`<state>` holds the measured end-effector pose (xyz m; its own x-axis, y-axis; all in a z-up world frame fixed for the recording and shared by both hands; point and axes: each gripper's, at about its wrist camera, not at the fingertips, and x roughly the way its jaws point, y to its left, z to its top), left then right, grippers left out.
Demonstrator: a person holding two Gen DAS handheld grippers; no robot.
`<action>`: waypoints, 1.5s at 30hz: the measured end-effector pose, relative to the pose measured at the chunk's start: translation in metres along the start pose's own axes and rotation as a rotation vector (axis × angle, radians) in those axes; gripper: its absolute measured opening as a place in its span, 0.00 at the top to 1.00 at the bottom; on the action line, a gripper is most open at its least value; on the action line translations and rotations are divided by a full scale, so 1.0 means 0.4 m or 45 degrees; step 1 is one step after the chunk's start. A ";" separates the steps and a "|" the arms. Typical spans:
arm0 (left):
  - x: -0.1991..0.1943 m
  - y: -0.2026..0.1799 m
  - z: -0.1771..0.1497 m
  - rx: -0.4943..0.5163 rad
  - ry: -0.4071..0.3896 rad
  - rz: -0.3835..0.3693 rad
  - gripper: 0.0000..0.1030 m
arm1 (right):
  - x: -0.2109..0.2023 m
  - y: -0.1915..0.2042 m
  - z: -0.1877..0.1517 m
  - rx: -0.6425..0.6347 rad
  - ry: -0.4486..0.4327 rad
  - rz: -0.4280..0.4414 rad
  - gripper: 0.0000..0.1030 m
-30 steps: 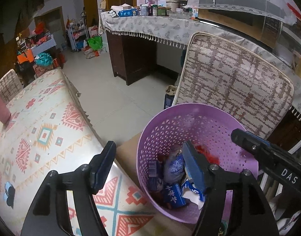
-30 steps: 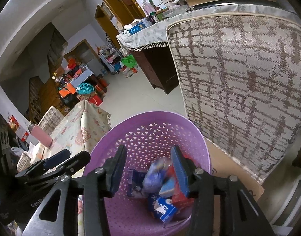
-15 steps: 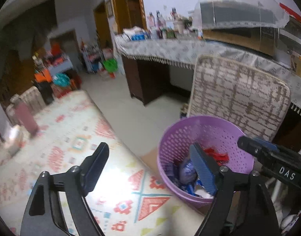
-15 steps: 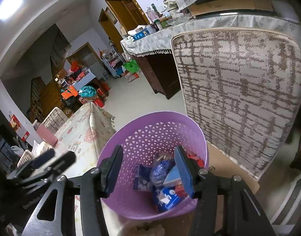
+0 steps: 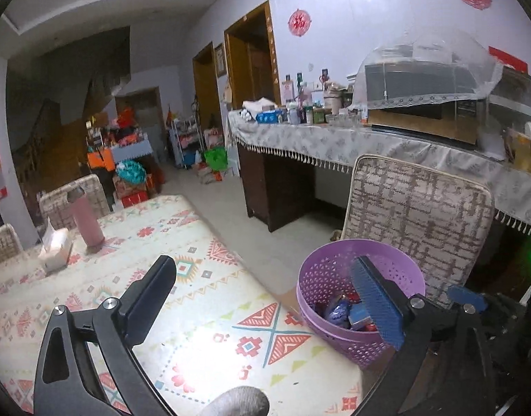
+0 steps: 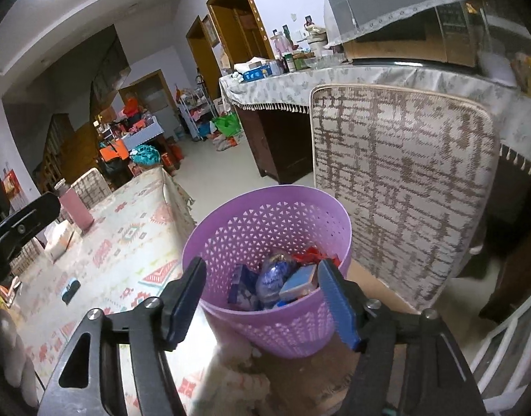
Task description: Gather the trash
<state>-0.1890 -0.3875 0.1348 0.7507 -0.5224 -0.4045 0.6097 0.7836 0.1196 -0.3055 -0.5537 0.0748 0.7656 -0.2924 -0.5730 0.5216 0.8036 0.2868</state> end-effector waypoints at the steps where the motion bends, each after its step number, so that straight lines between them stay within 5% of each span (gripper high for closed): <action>1: -0.006 -0.006 -0.008 0.020 -0.004 0.010 0.02 | -0.006 0.005 -0.005 -0.008 0.000 -0.010 0.28; 18: 0.052 -0.021 -0.131 0.045 0.279 -0.082 0.02 | -0.008 0.030 -0.082 -0.114 0.052 -0.165 0.20; 45: 0.082 -0.026 -0.160 0.013 0.404 -0.160 0.02 | 0.024 0.021 -0.106 -0.084 0.124 -0.163 0.19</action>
